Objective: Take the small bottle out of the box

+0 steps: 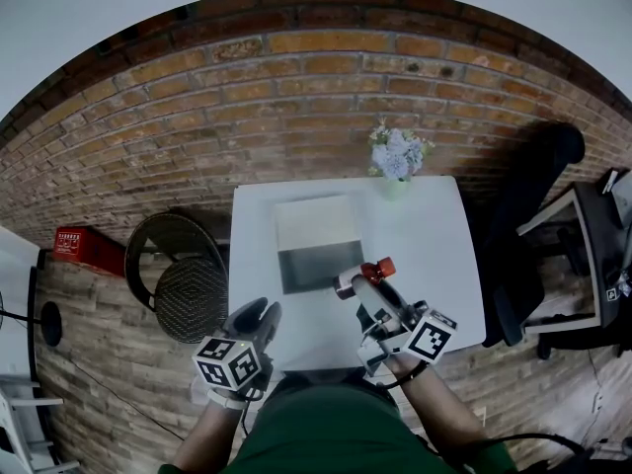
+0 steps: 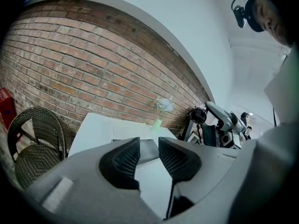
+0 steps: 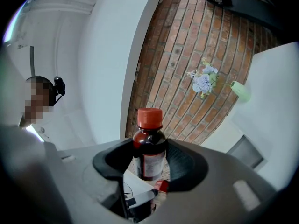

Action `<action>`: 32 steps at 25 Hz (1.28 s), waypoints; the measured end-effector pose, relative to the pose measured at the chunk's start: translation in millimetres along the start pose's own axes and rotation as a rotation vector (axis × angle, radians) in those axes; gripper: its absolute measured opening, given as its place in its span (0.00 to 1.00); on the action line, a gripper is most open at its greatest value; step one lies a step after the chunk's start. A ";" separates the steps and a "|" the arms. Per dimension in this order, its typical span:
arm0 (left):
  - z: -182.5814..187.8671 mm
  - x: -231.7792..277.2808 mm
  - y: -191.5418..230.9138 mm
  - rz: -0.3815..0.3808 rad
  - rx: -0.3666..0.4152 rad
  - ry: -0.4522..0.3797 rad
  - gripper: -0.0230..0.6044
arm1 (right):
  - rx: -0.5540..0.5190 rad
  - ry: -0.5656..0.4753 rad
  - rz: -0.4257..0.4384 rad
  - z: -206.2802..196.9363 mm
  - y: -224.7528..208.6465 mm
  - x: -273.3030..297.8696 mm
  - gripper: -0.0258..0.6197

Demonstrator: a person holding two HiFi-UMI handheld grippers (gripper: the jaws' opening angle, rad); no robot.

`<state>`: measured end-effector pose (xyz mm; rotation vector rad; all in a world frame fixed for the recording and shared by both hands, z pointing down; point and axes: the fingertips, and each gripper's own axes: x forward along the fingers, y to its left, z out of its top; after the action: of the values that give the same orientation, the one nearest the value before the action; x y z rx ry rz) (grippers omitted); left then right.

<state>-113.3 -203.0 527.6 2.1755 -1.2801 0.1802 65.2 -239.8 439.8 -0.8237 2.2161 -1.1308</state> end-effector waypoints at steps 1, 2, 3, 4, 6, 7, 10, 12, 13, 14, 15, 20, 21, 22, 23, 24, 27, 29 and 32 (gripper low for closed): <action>0.3 0.2 -0.3 -0.001 0.000 0.000 0.25 | 0.000 -0.001 -0.003 0.2 -0.5 -0.2 0.38; 0.6 0.3 -0.4 -0.002 0.000 0.001 0.25 | 0.000 -0.002 -0.006 0.4 -1.2 -0.6 0.38; 0.9 0.3 -0.4 -0.002 0.000 0.001 0.25 | 0.000 -0.004 -0.010 0.6 -1.9 -1.0 0.38; 0.9 0.2 -0.3 -0.003 0.000 0.002 0.25 | 0.000 -0.005 -0.013 0.6 -2.5 -1.3 0.38; 0.4 -0.1 0.0 -0.004 -0.001 0.004 0.25 | 0.002 -0.008 -0.015 0.4 -2.8 -1.9 0.38; 0.0 -0.2 0.3 -0.005 -0.001 0.006 0.25 | 0.003 -0.010 -0.016 0.2 -2.9 -2.1 0.38; -0.4 -0.3 1.1 -0.006 -0.003 0.008 0.25 | 0.006 -0.015 -0.016 -0.4 -2.9 -2.4 0.38; -0.7 -0.7 0.8 -0.007 -0.006 0.007 0.25 | 0.005 -0.016 -0.018 -0.2 -2.6 -3.0 0.38; -0.8 -0.9 0.4 -0.007 -0.007 0.007 0.25 | 0.005 -0.016 -0.020 0.0 -2.5 -3.6 0.38; -1.1 -1.2 0.0 -0.007 -0.008 0.007 0.25 | 0.009 -0.016 -0.019 -0.3 -2.6 -4.3 0.38; -1.4 -1.5 -0.3 -0.007 -0.010 0.007 0.25 | 0.014 -0.015 -0.015 -0.8 -2.6 -5.0 0.38; -4.7 -4.1 0.3 -0.002 -0.015 0.007 0.25 | 0.017 -0.017 -0.019 -3.0 -4.6 -7.6 0.38; -5.2 -4.8 0.9 -0.001 -0.017 0.008 0.25 | 0.025 -0.020 -0.020 -3.7 -5.4 -8.1 0.38; -5.8 -5.4 1.3 0.000 -0.018 0.008 0.24 | 0.032 -0.023 -0.021 -4.1 -6.2 -8.6 0.38; -6.3 -5.9 1.6 0.001 -0.018 0.008 0.24 | 0.034 -0.024 -0.023 -4.3 -6.8 -9.2 0.38; -6.6 -6.2 1.8 0.001 -0.018 0.008 0.24 | 0.032 -0.023 -0.026 -4.3 -7.5 -9.9 0.38; -7.5 -7.1 1.7 0.004 -0.017 0.008 0.24 | 0.022 -0.020 -0.035 -4.4 -8.7 -11.6 0.38; -8.0 -7.3 1.8 0.004 -0.017 0.010 0.24 | 0.029 -0.022 -0.028 -5.0 -7.0 -10.7 0.38; -8.3 -7.1 2.4 0.004 -0.018 0.013 0.24 | 0.025 -0.017 -0.029 -6.1 -6.1 -9.5 0.38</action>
<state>-117.5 -193.9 532.6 2.1533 -1.2740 0.1838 69.3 -232.7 449.7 -0.8546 2.1779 -1.1587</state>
